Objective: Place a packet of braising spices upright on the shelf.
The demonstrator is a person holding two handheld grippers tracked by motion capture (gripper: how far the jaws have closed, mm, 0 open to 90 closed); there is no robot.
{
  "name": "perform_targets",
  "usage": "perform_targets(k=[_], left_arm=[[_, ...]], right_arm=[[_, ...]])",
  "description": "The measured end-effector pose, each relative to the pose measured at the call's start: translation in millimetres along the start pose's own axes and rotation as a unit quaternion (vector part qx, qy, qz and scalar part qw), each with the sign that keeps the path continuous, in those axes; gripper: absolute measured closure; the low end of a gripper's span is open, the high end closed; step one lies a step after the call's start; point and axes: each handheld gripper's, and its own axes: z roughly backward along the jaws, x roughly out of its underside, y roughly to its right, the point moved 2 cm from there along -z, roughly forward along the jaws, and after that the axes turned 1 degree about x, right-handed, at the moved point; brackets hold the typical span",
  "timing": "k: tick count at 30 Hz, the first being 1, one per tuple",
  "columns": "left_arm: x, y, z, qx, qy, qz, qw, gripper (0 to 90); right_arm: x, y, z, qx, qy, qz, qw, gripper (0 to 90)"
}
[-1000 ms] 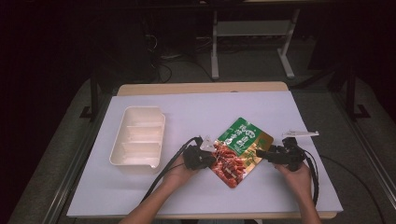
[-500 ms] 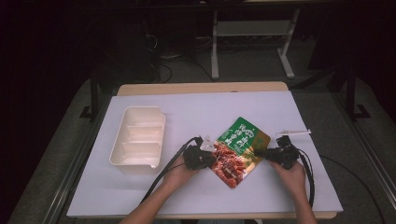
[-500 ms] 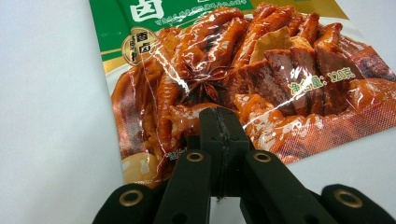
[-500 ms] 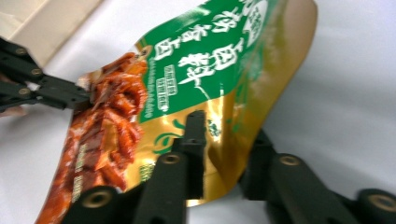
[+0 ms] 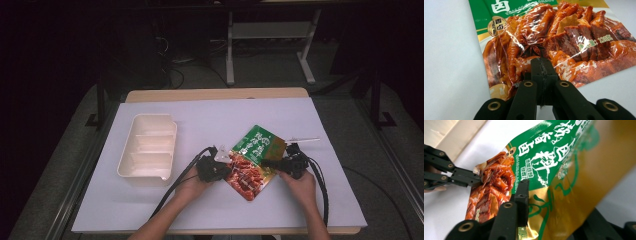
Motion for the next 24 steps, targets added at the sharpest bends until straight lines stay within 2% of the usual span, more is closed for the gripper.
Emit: perform_targets(k=[4,6,8,10,12,15,16,18,24], left_arm=[[1.7,1.3,-0.7,-0.005,0.013,-0.013,0.9998,90.0],[2.8,1.8,-0.5,-0.007,0.017,-0.025,0.9995,90.0],[3.2,1.5,-0.4,-0.005,0.019,-0.024,0.9995,90.0],[3.4,-0.3,0.4,0.002,0.022,-0.018,0.9996,90.0],[4.5,-0.9,1.5,0.017,0.032,-0.014,0.9992,83.0],[7.6,0.1,7.8,0.023,0.054,-0.016,0.9982,80.9],[8.7,0.5,11.2,0.031,0.066,-0.010,0.9973,79.7],[9.8,0.3,17.5,0.039,0.076,-0.015,0.9962,77.7],[13.1,8.0,37.8,0.066,0.107,-0.024,0.9917,73.7]], right_arm=[[-2.0,-1.5,-4.6,0.012,0.003,0.000,0.9999,78.2],[-2.4,-3.4,-4.3,0.022,0.001,0.007,0.9997,86.1],[-3.5,-3.7,-2.3,0.025,0.003,0.019,0.9995,88.9],[-4.0,-4.2,-0.3,0.021,0.007,0.019,0.9996,89.6],[-4.6,-5.2,1.9,0.017,0.015,0.020,0.9995,89.8],[-7.1,-9.3,7.2,0.016,0.026,0.039,0.9988,89.9],[-7.6,-10.1,8.1,0.018,0.027,0.045,0.9984,89.9],[-8.5,-12.6,11.1,0.012,0.041,0.050,0.9978,89.9],[-8.9,-17.1,18.5,0.007,0.056,0.058,0.9967,90.0]])
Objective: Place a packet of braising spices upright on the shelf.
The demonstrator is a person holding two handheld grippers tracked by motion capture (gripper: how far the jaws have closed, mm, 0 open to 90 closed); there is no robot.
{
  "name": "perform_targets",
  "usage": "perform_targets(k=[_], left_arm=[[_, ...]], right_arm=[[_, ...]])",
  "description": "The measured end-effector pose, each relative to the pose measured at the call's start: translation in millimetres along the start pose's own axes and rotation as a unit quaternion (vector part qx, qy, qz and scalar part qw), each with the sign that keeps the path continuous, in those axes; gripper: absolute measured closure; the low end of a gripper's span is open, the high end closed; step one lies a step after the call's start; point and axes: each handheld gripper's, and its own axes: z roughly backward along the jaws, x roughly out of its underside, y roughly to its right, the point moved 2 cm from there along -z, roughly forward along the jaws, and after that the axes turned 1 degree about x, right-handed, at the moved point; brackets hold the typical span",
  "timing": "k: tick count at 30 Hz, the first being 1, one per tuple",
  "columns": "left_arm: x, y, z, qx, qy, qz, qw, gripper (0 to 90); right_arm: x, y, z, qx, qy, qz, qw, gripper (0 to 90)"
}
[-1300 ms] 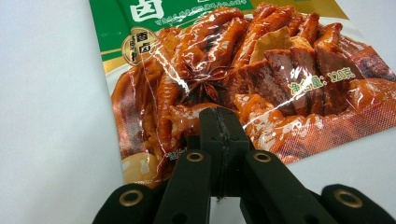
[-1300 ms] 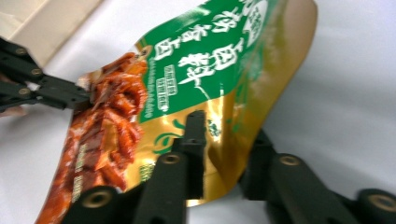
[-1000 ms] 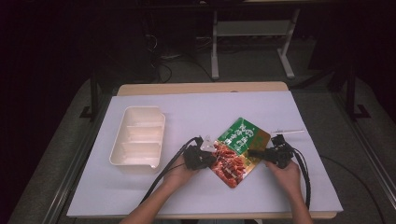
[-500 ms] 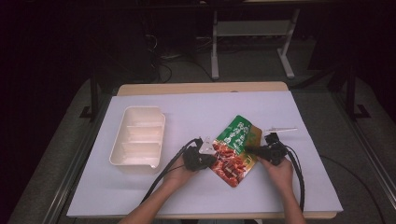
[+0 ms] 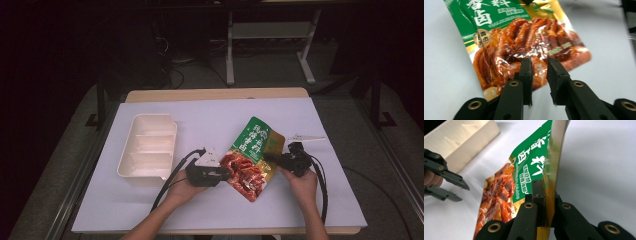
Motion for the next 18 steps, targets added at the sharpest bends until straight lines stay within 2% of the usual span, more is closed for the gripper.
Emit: perform_targets(k=[2,9,12,16,18], left_arm=[[2.1,3.5,6.1,0.012,0.008,0.003,0.9999,71.8],[12.2,13.9,20.1,0.033,0.020,0.007,0.9992,64.6],[17.9,17.6,26.2,0.041,0.018,0.005,0.9990,62.1],[24.1,23.5,33.7,0.043,0.029,0.002,0.9987,59.9],[27.5,27.7,37.0,0.045,0.029,0.002,0.9986,58.2]], right_arm=[[-0.8,-1.9,3.6,-0.002,0.005,0.002,1.0000,90.0],[-5.6,-11.1,11.3,-0.009,0.016,0.013,0.9997,90.0],[-9.7,-16.3,13.9,-0.014,0.021,0.023,0.9994,90.0],[-15.5,-24.7,18.0,-0.032,0.030,0.041,0.9982,90.0],[-20.5,-29.1,19.4,-0.039,0.031,0.058,0.9971,90.0]])
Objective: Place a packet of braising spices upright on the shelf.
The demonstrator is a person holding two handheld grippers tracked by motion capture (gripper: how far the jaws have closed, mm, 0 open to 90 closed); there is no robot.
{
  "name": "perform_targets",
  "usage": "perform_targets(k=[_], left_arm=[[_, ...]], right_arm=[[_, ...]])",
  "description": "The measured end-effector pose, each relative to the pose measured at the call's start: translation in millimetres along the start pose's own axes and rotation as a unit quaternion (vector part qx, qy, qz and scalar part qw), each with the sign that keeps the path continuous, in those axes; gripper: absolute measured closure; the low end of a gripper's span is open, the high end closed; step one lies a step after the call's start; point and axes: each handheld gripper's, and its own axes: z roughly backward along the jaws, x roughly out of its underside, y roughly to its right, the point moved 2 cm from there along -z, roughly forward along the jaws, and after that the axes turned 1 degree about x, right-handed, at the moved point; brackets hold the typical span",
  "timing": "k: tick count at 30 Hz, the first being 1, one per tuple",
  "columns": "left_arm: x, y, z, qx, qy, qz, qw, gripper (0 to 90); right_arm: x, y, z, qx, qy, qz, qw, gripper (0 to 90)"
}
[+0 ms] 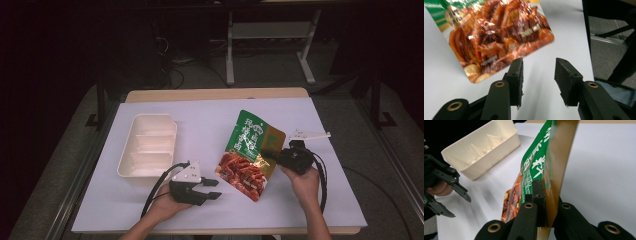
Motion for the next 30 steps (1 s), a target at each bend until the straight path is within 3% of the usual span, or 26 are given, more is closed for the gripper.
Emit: perform_targets(k=[13,16,30], left_arm=[[20.0,19.3,19.5,0.003,0.015,-0.015,0.9998,49.5],[23.2,23.8,22.8,0.004,0.015,-0.011,0.9998,48.3],[38.4,26.0,37.1,0.000,0.017,-0.011,0.9998,44.2]], right_arm=[[-23.9,-23.3,-1.8,-0.030,-0.002,0.036,0.9989,90.0],[-28.0,-27.7,-2.4,-0.035,-0.004,0.044,0.9984,90.0],[-42.7,-43.8,-13.6,-0.051,-0.012,0.066,0.9964,90.0]])
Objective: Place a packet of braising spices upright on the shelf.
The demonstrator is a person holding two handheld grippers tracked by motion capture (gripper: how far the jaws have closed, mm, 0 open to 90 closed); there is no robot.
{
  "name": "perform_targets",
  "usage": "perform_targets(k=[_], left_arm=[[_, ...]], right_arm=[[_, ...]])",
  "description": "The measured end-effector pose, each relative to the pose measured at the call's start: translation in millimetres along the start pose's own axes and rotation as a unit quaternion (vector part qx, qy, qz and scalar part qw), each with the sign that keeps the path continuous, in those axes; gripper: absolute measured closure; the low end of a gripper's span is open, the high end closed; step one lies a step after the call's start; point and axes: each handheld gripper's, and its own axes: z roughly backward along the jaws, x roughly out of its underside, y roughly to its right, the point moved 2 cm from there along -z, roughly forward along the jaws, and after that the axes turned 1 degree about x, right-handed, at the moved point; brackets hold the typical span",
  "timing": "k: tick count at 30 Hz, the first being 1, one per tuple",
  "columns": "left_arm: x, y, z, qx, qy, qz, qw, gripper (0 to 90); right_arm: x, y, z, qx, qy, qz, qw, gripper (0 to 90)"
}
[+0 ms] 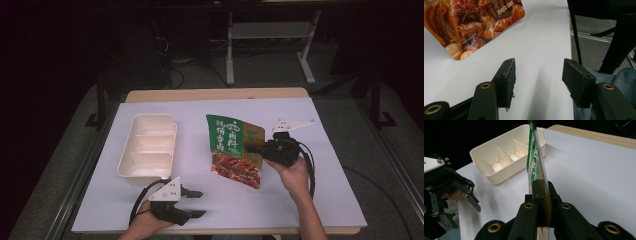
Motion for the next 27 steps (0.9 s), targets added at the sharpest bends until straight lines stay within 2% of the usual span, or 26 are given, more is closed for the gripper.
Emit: perform_targets(k=[7,9,11,20,24,27], left_arm=[[8.0,0.6,9.1,0.000,0.002,0.006,1.0000,42.0],[11.0,0.4,10.3,-0.002,0.004,0.001,1.0000,41.2],[14.4,2.0,10.4,-0.001,0.011,0.009,0.9999,40.7],[15.8,6.1,18.0,-0.008,0.020,-0.001,0.9998,39.9],[16.9,6.6,18.8,-0.006,0.023,0.004,0.9997,39.6],[16.9,7.1,19.5,-0.005,0.020,-0.001,0.9998,38.8]], right_arm=[[-8.7,-5.9,-7.6,-0.005,-0.002,0.010,0.9999,90.0],[-12.1,-8.9,-10.6,-0.010,-0.005,0.013,0.9999,90.0],[-14.9,-11.4,-12.9,-0.012,-0.007,0.017,0.9998,90.0],[-33.6,-26.7,-27.1,-0.021,-0.010,0.042,0.9989,90.0],[-42.9,-32.4,-32.0,-0.028,-0.012,0.048,0.9984,90.0],[-51.3,-37.8,-36.1,-0.034,-0.009,0.052,0.9980,90.0]])
